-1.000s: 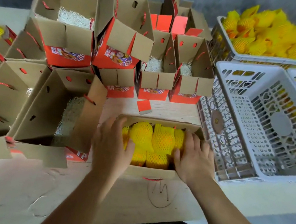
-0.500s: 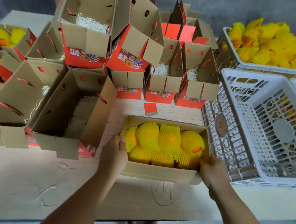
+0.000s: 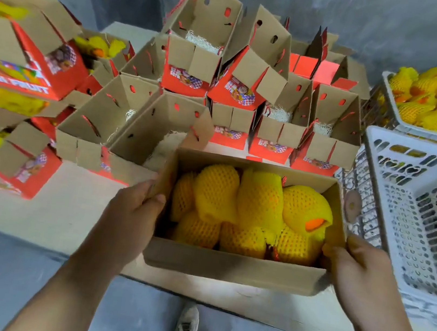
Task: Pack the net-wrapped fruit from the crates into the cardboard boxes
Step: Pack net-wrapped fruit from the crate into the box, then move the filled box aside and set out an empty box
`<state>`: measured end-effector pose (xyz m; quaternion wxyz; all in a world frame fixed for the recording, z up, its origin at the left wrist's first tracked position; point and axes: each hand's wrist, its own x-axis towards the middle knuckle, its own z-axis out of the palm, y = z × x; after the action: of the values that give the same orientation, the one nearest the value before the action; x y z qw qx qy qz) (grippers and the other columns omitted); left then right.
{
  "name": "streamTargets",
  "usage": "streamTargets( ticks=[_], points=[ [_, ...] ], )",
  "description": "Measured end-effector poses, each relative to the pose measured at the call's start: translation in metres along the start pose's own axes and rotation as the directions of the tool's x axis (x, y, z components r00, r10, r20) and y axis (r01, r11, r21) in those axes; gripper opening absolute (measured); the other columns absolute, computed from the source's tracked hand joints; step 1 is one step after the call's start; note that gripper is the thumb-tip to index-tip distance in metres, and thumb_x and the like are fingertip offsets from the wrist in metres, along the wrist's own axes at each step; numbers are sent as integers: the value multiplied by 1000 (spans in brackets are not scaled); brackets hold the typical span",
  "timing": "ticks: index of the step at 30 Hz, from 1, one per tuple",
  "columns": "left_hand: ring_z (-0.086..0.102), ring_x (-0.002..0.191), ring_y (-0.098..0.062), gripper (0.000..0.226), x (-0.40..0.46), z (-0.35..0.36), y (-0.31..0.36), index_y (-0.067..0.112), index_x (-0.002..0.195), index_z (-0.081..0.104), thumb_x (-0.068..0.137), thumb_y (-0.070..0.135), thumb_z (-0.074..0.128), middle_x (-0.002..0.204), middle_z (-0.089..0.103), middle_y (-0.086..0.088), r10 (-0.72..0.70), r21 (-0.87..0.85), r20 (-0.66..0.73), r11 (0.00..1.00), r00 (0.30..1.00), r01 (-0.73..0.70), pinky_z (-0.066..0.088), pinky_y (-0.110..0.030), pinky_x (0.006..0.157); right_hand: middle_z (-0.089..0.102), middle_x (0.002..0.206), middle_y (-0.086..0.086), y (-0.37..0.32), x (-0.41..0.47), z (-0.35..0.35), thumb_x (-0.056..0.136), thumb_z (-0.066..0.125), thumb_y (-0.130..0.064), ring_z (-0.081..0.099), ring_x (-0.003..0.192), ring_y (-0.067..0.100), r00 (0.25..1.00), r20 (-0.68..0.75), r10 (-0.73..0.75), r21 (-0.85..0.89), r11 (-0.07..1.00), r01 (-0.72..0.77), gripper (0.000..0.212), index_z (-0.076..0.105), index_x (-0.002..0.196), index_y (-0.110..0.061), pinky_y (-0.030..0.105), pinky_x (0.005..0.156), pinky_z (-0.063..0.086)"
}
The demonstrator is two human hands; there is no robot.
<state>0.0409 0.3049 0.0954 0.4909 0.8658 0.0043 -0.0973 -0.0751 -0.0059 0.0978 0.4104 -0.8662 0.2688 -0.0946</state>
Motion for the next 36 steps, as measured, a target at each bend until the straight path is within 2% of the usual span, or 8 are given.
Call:
streamTargets(
  ticks=[3,11,17,22,25,28,31,36],
  points=[
    [57,62,17,46,-24,-48,12,56,76,68,105,23,55,66,65,31,4,-12,-124,1000,992,-6,41,-25,67,58,50,-2,-39,-17,6,78,51,-18,51,50,5,991,47,-129,32,991,127,14,59,66,-21,32,53,32],
    [65,71,-23,30,-19,-172,-26,38,87,74,102,18,59,75,72,-3,-56,-173,-329,985,943,-2,46,-38,71,52,51,4,-157,-17,77,75,45,-26,44,48,12,921,148,-359,98,932,348,18,57,68,-14,33,50,32],
    [58,72,-27,17,53,-294,-73,19,91,73,91,32,61,83,65,-28,-18,-217,-307,975,951,-52,43,-42,73,62,61,10,-267,8,179,72,43,-35,57,61,32,880,178,-441,135,897,422,33,65,78,-10,51,60,52],
    [54,64,-27,28,112,-404,-103,10,88,68,83,36,61,75,62,-30,-10,-178,-258,983,966,-37,41,-41,68,61,61,8,-345,13,260,71,45,-33,57,58,27,892,194,-409,186,908,376,32,63,75,-7,53,61,52],
    [63,62,-23,13,138,-458,-118,19,91,76,95,22,64,75,71,-21,-10,-193,-256,980,967,-40,47,-37,66,67,65,6,-386,10,304,71,45,-42,63,61,24,893,245,-376,163,924,345,41,70,82,-11,49,61,56],
    [68,61,-19,31,174,-501,-135,29,91,80,101,11,57,77,77,-9,-20,-193,-290,980,957,-38,49,-35,67,66,63,9,-416,10,352,67,45,-45,64,63,27,896,278,-347,142,937,319,43,68,81,-11,52,61,55],
    [68,63,-19,35,218,-533,-154,35,87,81,100,11,59,76,78,-3,-26,-171,-287,985,957,-25,49,-37,71,64,66,20,-437,16,395,65,47,-42,63,71,42,911,270,-313,138,949,285,43,65,79,-5,62,68,55],
    [73,73,-22,40,278,-544,-185,42,76,80,98,14,61,75,78,3,-91,-171,-229,984,969,52,55,-34,70,70,72,15,-456,22,450,73,51,-37,67,75,36,932,291,-216,76,976,202,37,69,83,-6,54,74,58]
  ],
)
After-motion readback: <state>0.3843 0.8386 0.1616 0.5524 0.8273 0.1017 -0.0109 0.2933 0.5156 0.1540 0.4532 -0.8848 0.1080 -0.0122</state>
